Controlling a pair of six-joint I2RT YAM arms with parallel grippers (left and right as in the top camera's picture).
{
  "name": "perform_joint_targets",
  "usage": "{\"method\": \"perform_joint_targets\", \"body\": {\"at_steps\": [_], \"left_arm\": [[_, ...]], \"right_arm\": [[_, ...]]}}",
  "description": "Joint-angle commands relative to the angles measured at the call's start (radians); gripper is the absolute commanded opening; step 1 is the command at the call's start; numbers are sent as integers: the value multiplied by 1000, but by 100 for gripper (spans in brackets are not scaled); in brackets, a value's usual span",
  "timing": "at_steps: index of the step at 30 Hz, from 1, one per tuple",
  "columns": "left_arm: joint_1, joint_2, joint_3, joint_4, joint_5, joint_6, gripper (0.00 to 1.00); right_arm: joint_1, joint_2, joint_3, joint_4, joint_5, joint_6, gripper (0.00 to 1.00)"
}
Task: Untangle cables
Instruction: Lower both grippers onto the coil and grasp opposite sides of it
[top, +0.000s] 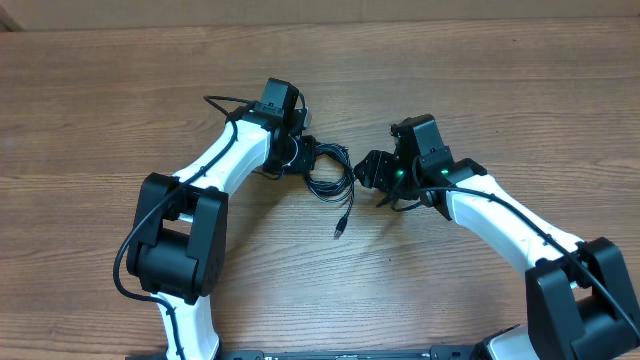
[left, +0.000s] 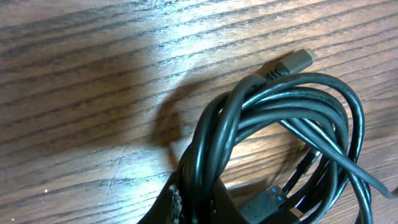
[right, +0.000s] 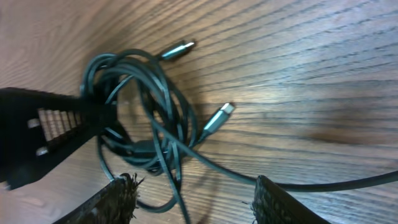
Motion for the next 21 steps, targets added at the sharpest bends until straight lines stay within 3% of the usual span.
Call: {"method": "perform_joint_targets", "body": {"at_steps": [1, 11, 17, 19, 21], "left_arm": [[-5, 11, 24, 27, 27, 24, 4], [-5, 12, 24, 56, 23, 15, 4], [-5, 12, 24, 59, 23, 12, 4], [-5, 12, 24, 59, 23, 13, 4], [-5, 12, 24, 59, 24, 13, 4]], "right_arm": [[4, 47, 8, 5, 16, 1, 64], [4, 102, 8, 5, -250, 0, 62], [4, 102, 8, 3, -288, -61, 64], [-1, 93, 23, -2, -348, -127, 47], [-2, 76, 31, -8, -343, -166, 46]]}}
